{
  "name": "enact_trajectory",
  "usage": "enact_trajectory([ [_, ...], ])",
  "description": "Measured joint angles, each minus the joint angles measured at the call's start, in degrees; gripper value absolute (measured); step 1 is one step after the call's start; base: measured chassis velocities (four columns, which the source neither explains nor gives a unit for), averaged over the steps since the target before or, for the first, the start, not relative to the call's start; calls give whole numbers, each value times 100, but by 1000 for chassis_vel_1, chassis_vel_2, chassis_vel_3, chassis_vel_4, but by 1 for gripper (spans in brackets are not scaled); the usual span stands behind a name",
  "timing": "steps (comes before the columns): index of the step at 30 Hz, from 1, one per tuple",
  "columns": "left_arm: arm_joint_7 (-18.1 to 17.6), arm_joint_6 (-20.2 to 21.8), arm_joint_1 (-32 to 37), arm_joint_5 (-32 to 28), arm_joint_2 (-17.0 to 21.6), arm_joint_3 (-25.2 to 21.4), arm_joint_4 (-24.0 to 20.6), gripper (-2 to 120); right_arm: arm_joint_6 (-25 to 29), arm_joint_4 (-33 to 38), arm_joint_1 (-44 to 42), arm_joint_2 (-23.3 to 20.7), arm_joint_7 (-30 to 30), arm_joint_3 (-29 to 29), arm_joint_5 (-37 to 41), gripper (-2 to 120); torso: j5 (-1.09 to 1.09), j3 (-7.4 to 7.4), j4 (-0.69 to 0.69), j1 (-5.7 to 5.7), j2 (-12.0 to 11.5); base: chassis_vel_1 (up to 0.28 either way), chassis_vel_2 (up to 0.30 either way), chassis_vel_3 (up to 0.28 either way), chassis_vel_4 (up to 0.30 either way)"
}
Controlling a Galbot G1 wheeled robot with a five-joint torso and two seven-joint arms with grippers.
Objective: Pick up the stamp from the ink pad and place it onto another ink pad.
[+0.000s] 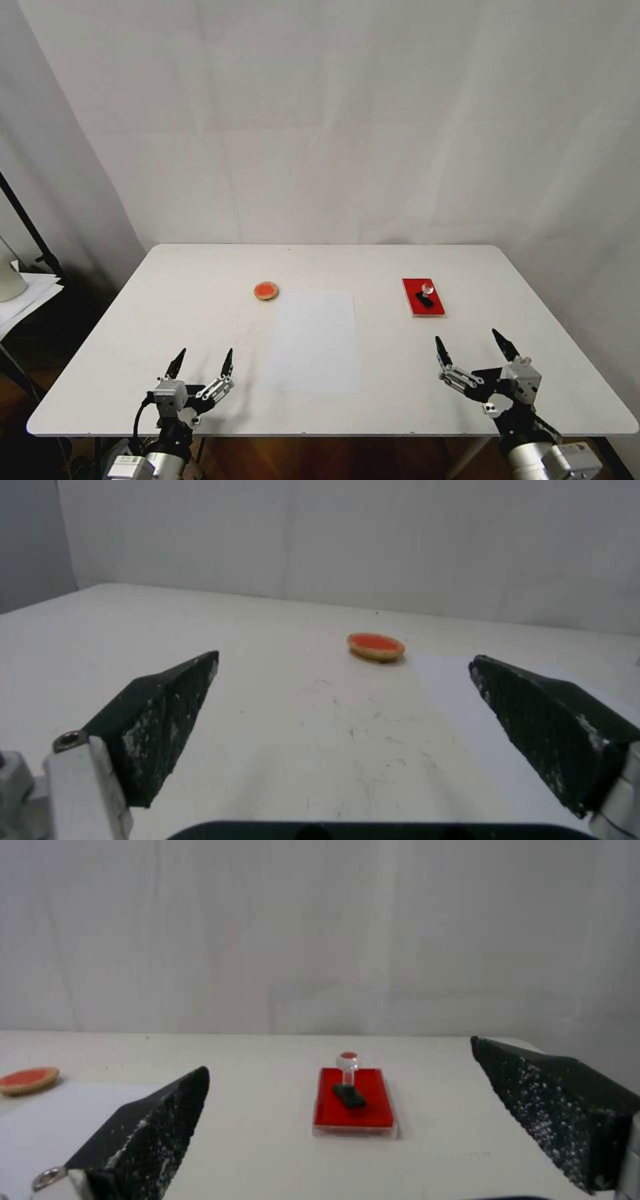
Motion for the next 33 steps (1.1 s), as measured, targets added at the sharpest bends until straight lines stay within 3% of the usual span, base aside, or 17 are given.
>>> enact_trajectory([
  [8,0,0,0,0,0,0,0,100,200,-179,-208,217,3,-135,-181,100,0,0,-1,0,0,0,0,0,0],
  [24,0,0,0,0,0,0,0,100,183,-295,-30,94,15,-228,-52,100,0,0,-1,0,0,0,0,0,0],
  [27,0,0,0,0,0,0,0,100,92,-355,98,-6,38,-292,151,100,0,0,-2,0,0,0,0,0,0],
  [33,0,0,0,0,0,0,0,100,-419,-748,1029,-605,53,-510,1346,100,1,1,-1,1,0,0,0,0,0],
])
